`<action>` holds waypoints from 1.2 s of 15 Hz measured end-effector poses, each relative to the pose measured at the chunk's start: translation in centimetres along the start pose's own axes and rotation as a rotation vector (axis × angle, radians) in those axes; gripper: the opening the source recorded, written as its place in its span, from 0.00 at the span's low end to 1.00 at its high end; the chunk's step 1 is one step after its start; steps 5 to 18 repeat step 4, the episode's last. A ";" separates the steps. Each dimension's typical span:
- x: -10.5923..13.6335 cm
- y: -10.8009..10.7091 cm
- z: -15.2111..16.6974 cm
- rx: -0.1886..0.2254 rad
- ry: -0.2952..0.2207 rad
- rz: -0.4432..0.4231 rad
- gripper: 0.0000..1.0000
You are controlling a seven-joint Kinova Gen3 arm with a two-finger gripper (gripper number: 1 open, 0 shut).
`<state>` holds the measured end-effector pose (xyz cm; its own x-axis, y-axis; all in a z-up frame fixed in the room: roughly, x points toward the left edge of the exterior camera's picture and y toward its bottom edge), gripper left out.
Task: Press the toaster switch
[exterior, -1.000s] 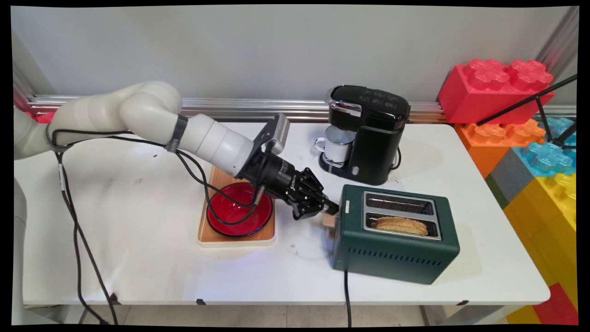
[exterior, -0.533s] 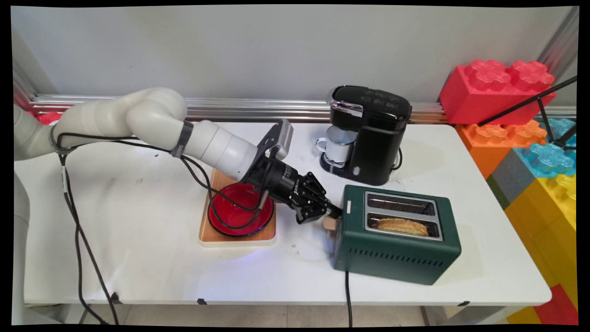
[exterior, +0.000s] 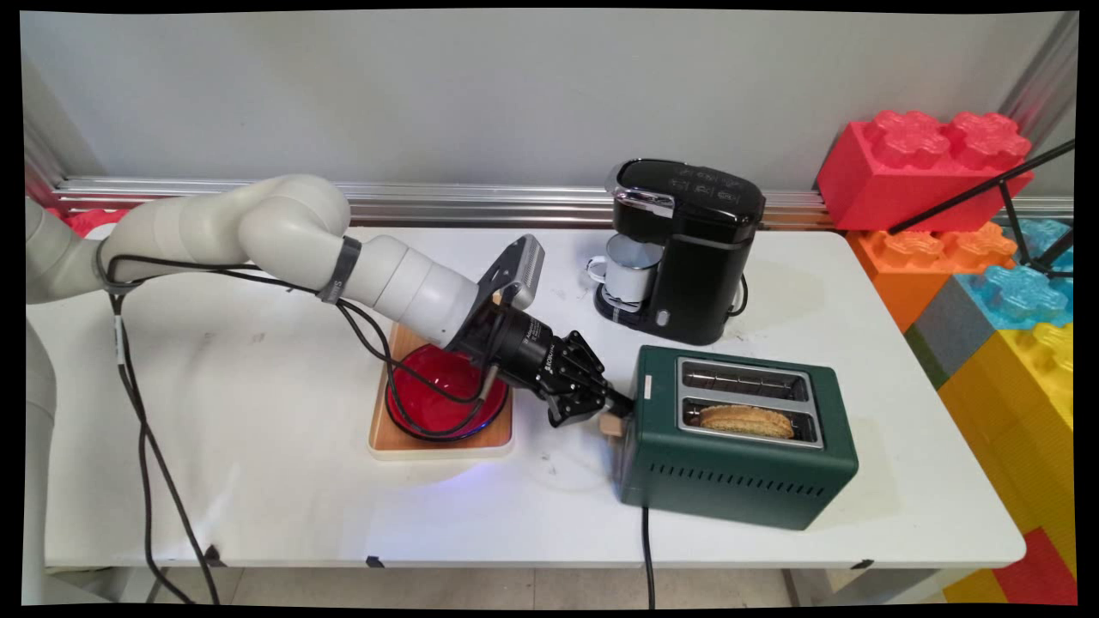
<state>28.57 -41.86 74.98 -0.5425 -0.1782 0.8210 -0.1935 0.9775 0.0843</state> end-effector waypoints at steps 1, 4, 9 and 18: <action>-0.1 0.0 0.0 -0.001 -0.001 -0.001 0.00; -0.4 0.0 0.1 -0.003 -0.007 -0.002 0.00; -0.4 0.0 0.1 -0.003 -0.007 -0.002 0.00; -0.4 0.0 0.1 -0.003 -0.007 -0.002 0.00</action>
